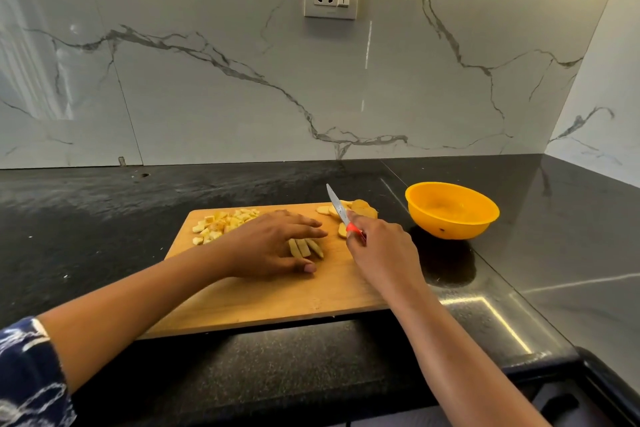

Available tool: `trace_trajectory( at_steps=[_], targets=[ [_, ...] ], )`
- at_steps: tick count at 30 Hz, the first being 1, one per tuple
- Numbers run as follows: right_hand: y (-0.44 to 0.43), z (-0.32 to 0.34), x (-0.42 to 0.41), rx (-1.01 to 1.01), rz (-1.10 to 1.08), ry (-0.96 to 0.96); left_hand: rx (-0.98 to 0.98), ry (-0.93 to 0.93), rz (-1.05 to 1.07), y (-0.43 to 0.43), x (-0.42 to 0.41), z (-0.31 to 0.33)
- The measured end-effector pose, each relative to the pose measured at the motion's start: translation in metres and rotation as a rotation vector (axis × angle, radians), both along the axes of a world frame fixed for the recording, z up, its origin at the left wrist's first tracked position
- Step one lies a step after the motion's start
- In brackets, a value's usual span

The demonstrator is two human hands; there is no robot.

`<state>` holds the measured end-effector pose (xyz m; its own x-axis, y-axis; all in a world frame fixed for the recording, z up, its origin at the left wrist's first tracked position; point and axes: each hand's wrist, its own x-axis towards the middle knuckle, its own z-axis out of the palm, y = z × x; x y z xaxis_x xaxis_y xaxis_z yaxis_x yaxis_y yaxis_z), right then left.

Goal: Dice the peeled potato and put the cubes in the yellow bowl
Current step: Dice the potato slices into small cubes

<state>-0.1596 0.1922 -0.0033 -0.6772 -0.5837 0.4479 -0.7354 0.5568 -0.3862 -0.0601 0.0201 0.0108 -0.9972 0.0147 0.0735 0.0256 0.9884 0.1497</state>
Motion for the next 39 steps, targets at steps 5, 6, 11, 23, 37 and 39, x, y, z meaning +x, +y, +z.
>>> trace_trajectory(
  at_steps=[5, 6, 11, 23, 37, 39],
  targets=[
    [0.000, -0.001, 0.000, 0.006, -0.001, -0.005, -0.107, -0.077, -0.128, -0.013, -0.003, 0.005],
    [0.000, -0.001, 0.000, 0.005, -0.001, -0.008, -0.113, -0.071, -0.126, -0.015, -0.003, 0.005],
    [0.001, -0.001, 0.001, 0.005, 0.003, -0.009, 0.030, -0.068, -0.119, -0.027, 0.001, 0.013],
    [0.006, 0.002, 0.002, 0.003, -0.017, -0.012, -0.116, -0.254, -0.119, -0.032, -0.025, 0.032],
    [0.010, 0.010, 0.020, 0.145, 0.047, -0.045, -0.335, 0.056, 0.327, -0.015, 0.010, -0.002],
    [0.015, 0.012, 0.026, 0.191, 0.082, -0.035, -0.265, 0.082, 0.342, -0.015, 0.017, -0.005]
  ],
)
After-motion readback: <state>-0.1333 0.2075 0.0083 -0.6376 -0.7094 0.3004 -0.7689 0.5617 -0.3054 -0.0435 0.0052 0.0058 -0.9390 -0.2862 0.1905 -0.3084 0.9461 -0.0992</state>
